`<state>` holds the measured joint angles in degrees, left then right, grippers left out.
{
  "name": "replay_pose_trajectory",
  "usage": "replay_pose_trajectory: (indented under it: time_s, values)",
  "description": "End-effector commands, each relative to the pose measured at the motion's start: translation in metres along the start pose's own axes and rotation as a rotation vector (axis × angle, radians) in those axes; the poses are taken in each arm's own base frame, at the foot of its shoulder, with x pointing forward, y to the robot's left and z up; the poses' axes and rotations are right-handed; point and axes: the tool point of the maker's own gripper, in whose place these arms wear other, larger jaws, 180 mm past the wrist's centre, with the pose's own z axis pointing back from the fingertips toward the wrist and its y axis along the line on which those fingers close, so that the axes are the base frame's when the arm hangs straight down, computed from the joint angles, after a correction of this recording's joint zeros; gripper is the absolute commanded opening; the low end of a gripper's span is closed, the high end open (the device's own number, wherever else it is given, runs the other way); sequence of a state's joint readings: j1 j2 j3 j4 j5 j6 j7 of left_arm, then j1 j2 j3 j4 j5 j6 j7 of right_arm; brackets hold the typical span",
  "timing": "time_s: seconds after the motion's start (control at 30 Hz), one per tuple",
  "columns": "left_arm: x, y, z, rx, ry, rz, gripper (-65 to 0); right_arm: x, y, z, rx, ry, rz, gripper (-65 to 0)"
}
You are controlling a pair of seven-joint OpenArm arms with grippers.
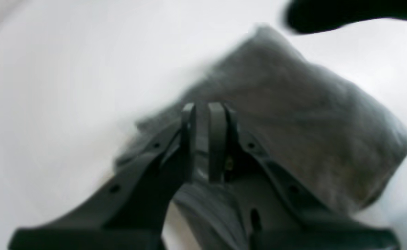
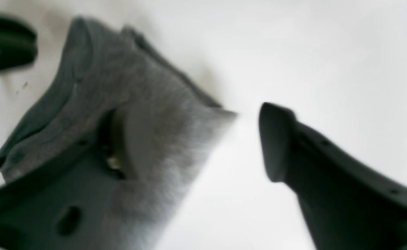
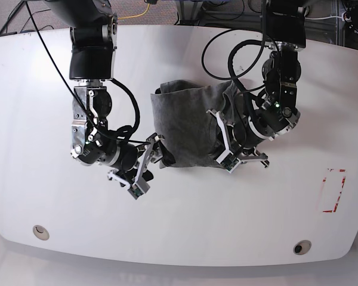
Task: Layout the t-shirt on the table in an organized manner, then fold the t-shirt properly
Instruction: 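Grasp opposite sides of the folded grey bundle with both grippers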
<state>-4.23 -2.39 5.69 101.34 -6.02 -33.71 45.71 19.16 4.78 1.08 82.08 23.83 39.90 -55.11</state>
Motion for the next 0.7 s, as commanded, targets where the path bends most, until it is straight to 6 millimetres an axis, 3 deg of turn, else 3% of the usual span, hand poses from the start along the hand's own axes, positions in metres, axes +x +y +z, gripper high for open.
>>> replay_pose_trajectory:
  time_s: [0.0, 0.17, 0.2, 0.43, 0.67]
  values:
    - [0.019, -0.001, 0.008, 0.012, -0.070, -0.006, -60.7, 0.027, -0.004, 0.001, 0.008, -0.085, 0.018, -38.5]
    - [0.007, -0.018, 0.007, -0.013, -0.051, 0.034, -60.7, 0.022, 0.002, -0.016, 0.049, -0.071, 0.005, -62.0]
    - [0.003, -0.020, 0.007, -0.017, -0.044, 0.038, -60.7, 0.022, 0.004, -0.019, 0.057, -0.069, 0.006, -63.7]
    - [-0.027, -0.040, 0.009, -0.051, 0.017, 0.079, -60.7, 0.021, 0.010, -0.033, 0.091, -0.082, -0.007, -64.7]
    - [-0.066, -0.040, 0.009, -0.069, 0.118, 0.083, -60.7, 0.010, 0.006, -0.039, 0.096, -0.093, -0.057, -64.7]
